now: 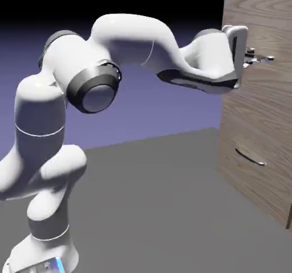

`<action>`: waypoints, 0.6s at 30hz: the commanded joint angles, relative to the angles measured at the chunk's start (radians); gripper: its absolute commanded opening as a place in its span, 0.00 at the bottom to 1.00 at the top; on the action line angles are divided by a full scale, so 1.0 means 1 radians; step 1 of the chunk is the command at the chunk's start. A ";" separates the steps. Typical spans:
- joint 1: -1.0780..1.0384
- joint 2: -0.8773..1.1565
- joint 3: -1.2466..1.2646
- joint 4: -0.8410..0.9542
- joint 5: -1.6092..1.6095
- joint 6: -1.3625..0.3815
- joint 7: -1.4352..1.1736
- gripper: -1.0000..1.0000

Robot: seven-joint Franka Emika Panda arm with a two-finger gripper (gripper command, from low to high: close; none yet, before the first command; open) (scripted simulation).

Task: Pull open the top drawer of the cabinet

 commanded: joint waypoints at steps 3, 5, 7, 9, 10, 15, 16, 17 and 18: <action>-0.109 -0.007 0.106 -0.054 -0.001 -0.011 0.003 0.00; -0.180 -0.021 0.178 -0.093 0.002 -0.022 -0.007 0.00; -0.250 -0.043 0.251 -0.136 0.009 -0.036 -0.023 0.00; -0.320 -0.071 0.323 -0.184 0.019 -0.052 -0.045 0.00; -0.354 -0.088 0.359 -0.209 0.025 -0.060 -0.057 0.00; -0.528 -0.198 0.540 -0.361 0.069 -0.106 -0.133 0.00; -0.564 -0.224 0.577 -0.396 0.081 -0.115 -0.150 0.00; -0.600 -0.253 0.613 -0.432 0.095 -0.123 -0.167 0.00; -0.635 -0.282 0.648 -0.468 0.110 -0.130 -0.185 0.00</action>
